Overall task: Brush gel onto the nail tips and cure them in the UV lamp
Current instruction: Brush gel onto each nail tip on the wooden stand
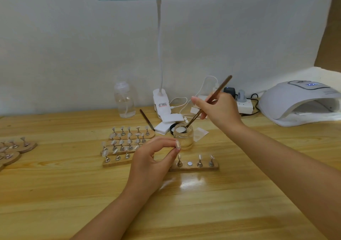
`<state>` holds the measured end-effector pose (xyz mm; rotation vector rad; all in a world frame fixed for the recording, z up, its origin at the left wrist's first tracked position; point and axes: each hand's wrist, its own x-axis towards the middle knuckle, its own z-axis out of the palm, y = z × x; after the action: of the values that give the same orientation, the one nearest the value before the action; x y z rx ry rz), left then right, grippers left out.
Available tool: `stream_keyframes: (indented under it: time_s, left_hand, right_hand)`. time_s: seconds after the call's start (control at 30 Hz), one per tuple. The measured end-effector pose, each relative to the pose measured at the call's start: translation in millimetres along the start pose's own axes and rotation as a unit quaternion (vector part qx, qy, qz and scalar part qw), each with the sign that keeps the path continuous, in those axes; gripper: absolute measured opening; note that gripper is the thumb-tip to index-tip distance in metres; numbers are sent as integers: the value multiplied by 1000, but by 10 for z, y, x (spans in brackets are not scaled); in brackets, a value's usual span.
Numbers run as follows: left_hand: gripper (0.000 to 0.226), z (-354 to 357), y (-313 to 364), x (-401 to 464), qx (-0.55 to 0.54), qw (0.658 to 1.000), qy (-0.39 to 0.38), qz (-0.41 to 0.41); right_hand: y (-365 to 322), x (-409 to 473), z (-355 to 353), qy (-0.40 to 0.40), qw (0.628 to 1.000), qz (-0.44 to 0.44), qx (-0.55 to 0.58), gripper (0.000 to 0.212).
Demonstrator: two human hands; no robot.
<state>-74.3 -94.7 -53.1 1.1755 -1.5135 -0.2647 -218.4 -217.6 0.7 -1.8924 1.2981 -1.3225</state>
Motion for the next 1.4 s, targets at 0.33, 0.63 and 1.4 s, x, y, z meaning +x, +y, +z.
stream_keyframes:
  time_s: [0.33, 0.63, 1.4]
  left_hand:
    - [23, 2, 10, -7, 10, 1000, 6, -2]
    - [16, 3, 39, 2, -11, 1000, 2, 1]
    - [26, 13, -2, 8, 22, 1000, 14, 9]
  right_hand:
    - [101, -57, -85, 45, 997, 52, 22, 35]
    - [-17, -374, -155, 81, 979, 1, 187, 31]
    - [85, -980, 55, 37, 953, -291, 79, 56]
